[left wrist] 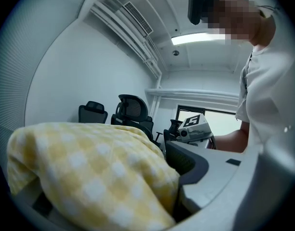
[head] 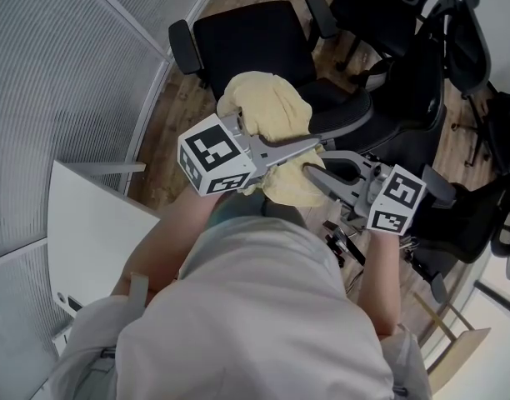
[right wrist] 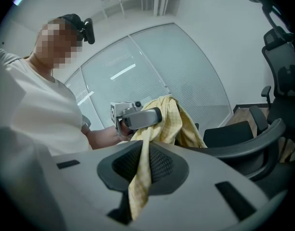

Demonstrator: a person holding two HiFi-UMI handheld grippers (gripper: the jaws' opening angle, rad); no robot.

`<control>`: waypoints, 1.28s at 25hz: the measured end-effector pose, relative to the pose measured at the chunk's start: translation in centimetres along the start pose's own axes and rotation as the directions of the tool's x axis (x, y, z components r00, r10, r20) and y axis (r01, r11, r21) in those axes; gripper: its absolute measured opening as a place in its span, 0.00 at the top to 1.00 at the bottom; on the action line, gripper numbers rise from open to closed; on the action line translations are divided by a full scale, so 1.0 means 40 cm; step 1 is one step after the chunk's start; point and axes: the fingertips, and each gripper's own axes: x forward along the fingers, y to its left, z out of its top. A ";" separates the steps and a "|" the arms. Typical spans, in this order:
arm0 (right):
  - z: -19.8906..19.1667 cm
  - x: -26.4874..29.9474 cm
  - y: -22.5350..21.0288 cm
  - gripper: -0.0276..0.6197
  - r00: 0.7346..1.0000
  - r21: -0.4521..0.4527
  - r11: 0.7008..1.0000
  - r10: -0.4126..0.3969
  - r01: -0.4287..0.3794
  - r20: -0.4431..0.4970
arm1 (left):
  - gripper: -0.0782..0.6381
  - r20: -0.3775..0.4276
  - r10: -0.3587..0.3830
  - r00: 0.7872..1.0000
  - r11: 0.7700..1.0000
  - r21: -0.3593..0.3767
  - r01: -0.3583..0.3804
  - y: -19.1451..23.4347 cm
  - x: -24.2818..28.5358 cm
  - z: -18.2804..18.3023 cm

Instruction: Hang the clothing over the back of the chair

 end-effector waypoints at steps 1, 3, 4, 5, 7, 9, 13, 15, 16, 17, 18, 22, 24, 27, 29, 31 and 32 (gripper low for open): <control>0.000 0.000 0.001 0.90 1.000 -0.002 1.000 -0.001 0.001 0.001 | 0.58 -0.005 -0.004 1.000 1.000 -0.006 0.004 0.000 -0.001 -0.001; -0.001 -0.002 0.002 0.90 1.000 -0.010 1.000 -0.003 0.003 0.001 | 0.58 -0.013 -0.016 1.000 1.000 -0.018 0.016 -0.001 -0.004 -0.003; 0.000 -0.003 0.003 0.90 1.000 -0.014 1.000 -0.003 0.003 0.001 | 0.58 -0.018 -0.024 1.000 0.999 -0.023 0.024 -0.002 -0.005 -0.004; 0.001 -0.003 0.003 0.90 1.000 -0.016 1.000 -0.002 0.003 0.002 | 0.58 -0.024 -0.032 0.999 0.999 -0.027 0.031 -0.003 -0.006 -0.005; 0.004 -0.005 0.005 0.90 1.000 -0.021 1.000 -0.003 0.003 0.003 | 0.58 -0.036 -0.043 0.998 0.999 -0.033 0.042 -0.005 -0.009 -0.005; 0.008 -0.006 0.007 0.90 1.000 -0.028 1.000 -0.006 0.006 0.005 | 0.57 -0.040 -0.045 0.998 0.998 -0.037 0.043 -0.006 -0.012 -0.006; 0.019 -0.009 0.011 0.90 1.000 -0.038 0.999 -0.011 0.011 0.024 | 0.55 -0.025 -0.048 0.999 0.996 -0.074 0.046 -0.005 -0.025 -0.002; 0.027 -0.012 0.011 0.90 0.999 -0.039 0.999 -0.015 0.016 0.039 | 0.54 -0.016 -0.055 0.998 0.994 -0.100 0.053 -0.004 -0.032 0.003; 0.030 -0.014 0.008 0.90 0.999 -0.042 0.999 -0.019 0.021 0.044 | 0.54 -0.015 -0.056 0.998 0.993 -0.107 0.054 -0.003 -0.034 0.004; 0.032 -0.016 0.006 0.90 0.999 -0.045 0.999 -0.024 0.026 0.047 | 0.54 -0.017 -0.056 0.998 0.992 -0.110 0.054 -0.002 -0.035 0.005; 0.033 -0.017 0.003 0.90 0.998 -0.047 0.998 -0.030 0.032 0.048 | 0.54 -0.021 -0.054 0.998 0.992 -0.111 0.051 -0.002 -0.036 0.004; 0.032 -0.023 -0.002 0.90 0.997 -0.048 0.997 -0.052 0.054 0.056 | 0.54 -0.040 -0.040 0.998 0.993 -0.114 0.035 -0.008 -0.043 -0.004; 0.036 -0.028 -0.004 0.90 0.996 -0.047 0.997 -0.059 0.062 0.064 | 0.54 -0.044 -0.038 0.998 0.993 -0.116 0.033 -0.010 -0.046 -0.004; 0.040 -0.035 -0.008 0.90 0.995 -0.053 0.996 -0.070 0.074 0.074 | 0.54 -0.047 -0.038 0.998 0.993 -0.115 0.032 -0.013 -0.049 -0.004; 0.041 -0.040 -0.009 0.90 0.994 -0.059 0.995 -0.078 0.083 0.081 | 0.54 -0.051 -0.041 0.998 0.993 -0.117 0.035 -0.018 -0.052 -0.007; 0.044 -0.050 -0.013 0.90 0.991 -0.059 0.994 -0.091 0.097 0.097 | 0.53 -0.059 -0.046 0.997 0.992 -0.118 0.039 -0.023 -0.053 -0.009; 0.048 -0.060 -0.018 0.90 0.988 -0.054 0.992 -0.104 0.110 0.110 | 0.53 -0.068 -0.045 0.997 0.993 -0.113 0.037 -0.024 -0.054 -0.010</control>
